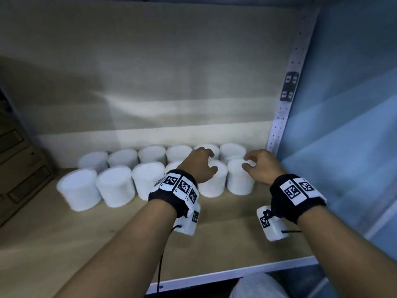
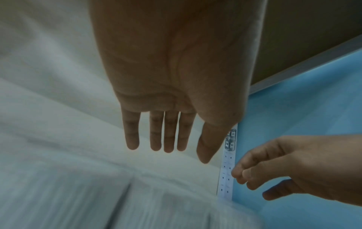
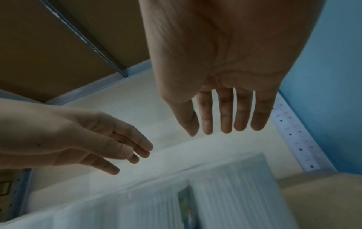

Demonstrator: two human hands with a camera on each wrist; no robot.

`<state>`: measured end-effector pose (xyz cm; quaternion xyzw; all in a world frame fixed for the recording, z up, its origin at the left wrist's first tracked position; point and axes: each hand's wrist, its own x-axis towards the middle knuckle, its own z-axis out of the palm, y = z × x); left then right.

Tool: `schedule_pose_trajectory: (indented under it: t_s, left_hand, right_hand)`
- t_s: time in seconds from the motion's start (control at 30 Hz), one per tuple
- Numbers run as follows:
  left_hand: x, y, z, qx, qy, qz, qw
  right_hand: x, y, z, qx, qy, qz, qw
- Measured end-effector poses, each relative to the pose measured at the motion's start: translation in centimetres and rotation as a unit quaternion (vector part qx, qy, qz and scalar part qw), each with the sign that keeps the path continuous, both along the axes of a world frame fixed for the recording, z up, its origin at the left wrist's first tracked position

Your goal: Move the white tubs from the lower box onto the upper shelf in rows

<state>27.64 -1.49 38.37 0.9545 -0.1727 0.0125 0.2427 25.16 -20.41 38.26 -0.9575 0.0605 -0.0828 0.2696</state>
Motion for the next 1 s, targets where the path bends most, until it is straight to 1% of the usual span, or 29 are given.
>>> schedule_pose_trajectory:
  t_s: [0.17,0.27,0.33,0.43,0.6,0.73,1.0]
  left_hand:
    - [1.6,-1.1,-2.1,0.025,0.028,0.03,0.999]
    - [2.1,-1.3,-2.9,0.052,0.013,0.035,0.998]
    - [2.4,-1.4,-3.2,0.053,0.0,0.036,0.998]
    - [2.9,-1.4,-3.2,0.045,0.004,0.026,0.999]
    - [3.2,-1.4,-3.2,0.043,0.009,0.014,0.999]
    - [3.5,-1.4,-3.2,0.05,0.011,0.011,0.999]
    - [3.5,-1.6,-3.4,0.039,0.008,0.012,0.999]
  right_hand:
    - [0.9,-0.2,-1.0,-0.04,0.048,-0.009,0.998]
    - [1.8,0.2,-1.9,-0.067,0.067,-0.004,0.996]
    - [2.2,0.3,-2.1,-0.076,0.076,-0.005,0.994]
    - [2.5,0.1,-2.2,-0.08,0.073,-0.002,0.994]
    - [2.4,-0.1,-1.8,-0.102,0.08,0.013,0.992]
    - [2.1,-0.4,-0.9,-0.133,0.103,0.027,0.985]
    - [1.5,-0.3,0.6,-0.137,0.139,0.061,0.979]
